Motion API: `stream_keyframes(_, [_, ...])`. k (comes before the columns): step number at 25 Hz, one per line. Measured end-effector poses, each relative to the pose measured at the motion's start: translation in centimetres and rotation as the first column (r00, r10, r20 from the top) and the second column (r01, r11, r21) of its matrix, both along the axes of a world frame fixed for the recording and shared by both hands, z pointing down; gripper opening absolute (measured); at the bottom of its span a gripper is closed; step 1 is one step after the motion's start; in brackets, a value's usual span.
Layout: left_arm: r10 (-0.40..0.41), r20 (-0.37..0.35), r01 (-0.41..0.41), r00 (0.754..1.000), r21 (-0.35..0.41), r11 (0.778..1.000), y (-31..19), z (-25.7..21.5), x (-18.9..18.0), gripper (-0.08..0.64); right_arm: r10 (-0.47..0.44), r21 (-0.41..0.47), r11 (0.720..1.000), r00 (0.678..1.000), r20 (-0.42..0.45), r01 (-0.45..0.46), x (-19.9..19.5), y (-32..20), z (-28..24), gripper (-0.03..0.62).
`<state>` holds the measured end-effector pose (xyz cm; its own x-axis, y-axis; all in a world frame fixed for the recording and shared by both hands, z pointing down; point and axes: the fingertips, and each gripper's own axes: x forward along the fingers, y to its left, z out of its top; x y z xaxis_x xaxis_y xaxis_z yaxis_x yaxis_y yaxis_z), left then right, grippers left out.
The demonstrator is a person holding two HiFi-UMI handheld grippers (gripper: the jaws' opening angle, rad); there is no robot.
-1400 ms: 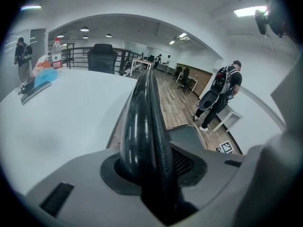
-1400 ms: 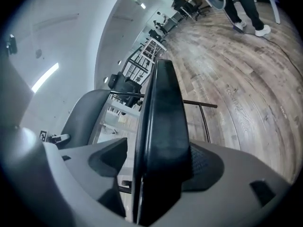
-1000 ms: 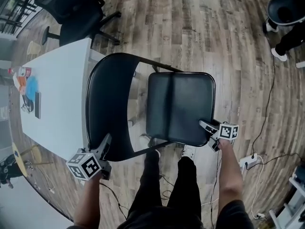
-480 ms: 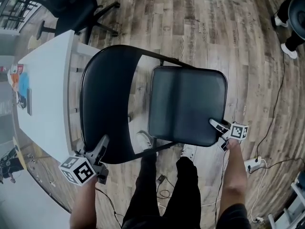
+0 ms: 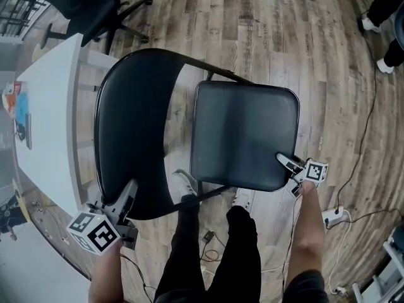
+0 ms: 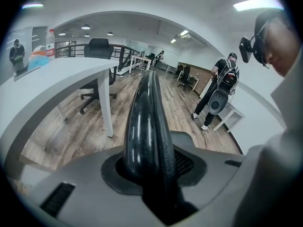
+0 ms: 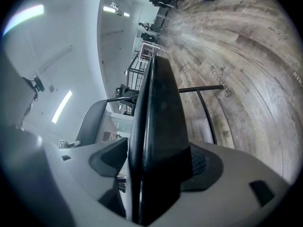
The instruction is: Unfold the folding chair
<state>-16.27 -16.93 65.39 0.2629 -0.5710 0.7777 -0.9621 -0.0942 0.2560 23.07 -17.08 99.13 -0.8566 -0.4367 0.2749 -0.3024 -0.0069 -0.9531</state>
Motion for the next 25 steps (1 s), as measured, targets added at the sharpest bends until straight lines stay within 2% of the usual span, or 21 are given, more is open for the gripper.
stream_keyframes(3, [0.005, -0.003, -0.005, 1.0, 0.011, 1.0, -0.1, 0.1, 0.2, 0.141, -0.024, 0.038, 0.999, 1.0, 0.006, 0.023, 0.2, 0.0, -0.1, 0.354])
stream_keyframes(5, [0.014, -0.009, -0.014, 1.0, 0.022, 1.0, -0.2, 0.2, 0.4, 0.143, -0.03, 0.042, 0.999, 0.999, -0.033, 0.031, 0.5, -0.2, 0.0, 0.354])
stream_keyframes(8, [0.023, 0.015, -0.024, 1.0, 0.062, 0.998, -0.1, -0.7, 0.2, 0.177, 0.023, 0.0, 1.0, 0.993, -0.115, -0.023, 2.8, 0.2, 1.0, 0.356])
stream_keyframes(10, [0.008, 0.048, -0.015, 0.999, 0.131, 0.991, -0.1, -2.8, -0.4, 0.189, 0.084, 0.008, 0.996, 0.973, -0.215, -0.084, 5.9, -0.2, 0.4, 0.356])
stream_keyframes(12, [-0.048, 0.071, 0.031, 0.996, 0.217, 0.976, 0.3, -6.1, -1.6, 0.19, 0.215, 0.09, 0.976, 0.923, -0.318, -0.196, 10.3, -1.3, -2.3, 0.354])
stream_keyframes(14, [-0.123, 0.083, 0.091, 0.989, 0.311, 0.946, 1.6, -10.6, -2.9, 0.19, 0.361, 0.218, 0.929, 0.865, -0.349, -0.3, 13.4, -1.8, -7.6, 0.354])
stream_keyframes(15, [-0.15, 0.085, 0.11, 0.985, 0.359, 0.927, 2.4, -12.8, -3.2, 0.189, 0.402, 0.287, 0.905, 0.853, -0.332, -0.315, 13.4, -1.7, -11.4, 0.353])
stream_keyframes(17, [-0.174, 0.07, 0.125, 0.982, 0.448, 0.885, 3.5, -16.8, -2.5, 0.178, 0.413, 0.456, 0.852, 0.865, -0.286, -0.256, 10.5, -2.1, -21.5, 0.327])
stream_keyframes(19, [-0.168, 0.019, 0.134, 0.986, 0.522, 0.842, 3.7, -20.1, -0.5, 0.119, 0.417, 0.621, 0.763, 0.87, -0.262, -0.179, 6.2, -3.1, -33.1, 0.174])
stream_keyframes(21, [-0.132, -0.04, 0.132, 0.99, 0.565, 0.815, 4.4, -23.4, 1.9, 0.033, 0.455, 0.735, 0.67, 0.842, -0.289, -0.11, 2.3, -2.1, -43.6, 0.045])
stream_keyframes(22, [-0.102, -0.058, 0.117, 0.993, 0.574, 0.81, 5.5, -24.7, 3.1, 0.006, 0.49, 0.776, 0.628, 0.804, -0.337, -0.058, 0.6, -0.7, -48.1, 0.028])
stream_keyframes(23, [-0.068, -0.068, 0.095, 0.995, 0.581, 0.808, 7.0, -25.4, 4.1, 0.006, 0.536, 0.809, 0.588, 0.744, -0.399, 0.01, -0.9, 1.3, -51.8, 0.024])
stream_keyframes(25, [-0.002, -0.075, 0.047, 0.997, 0.598, 0.8, 10.5, -26.2, 5.9, 0.005, 0.628, 0.841, 0.519, 0.599, -0.496, 0.152, -3.3, 5.7, -57.5, 0.015])
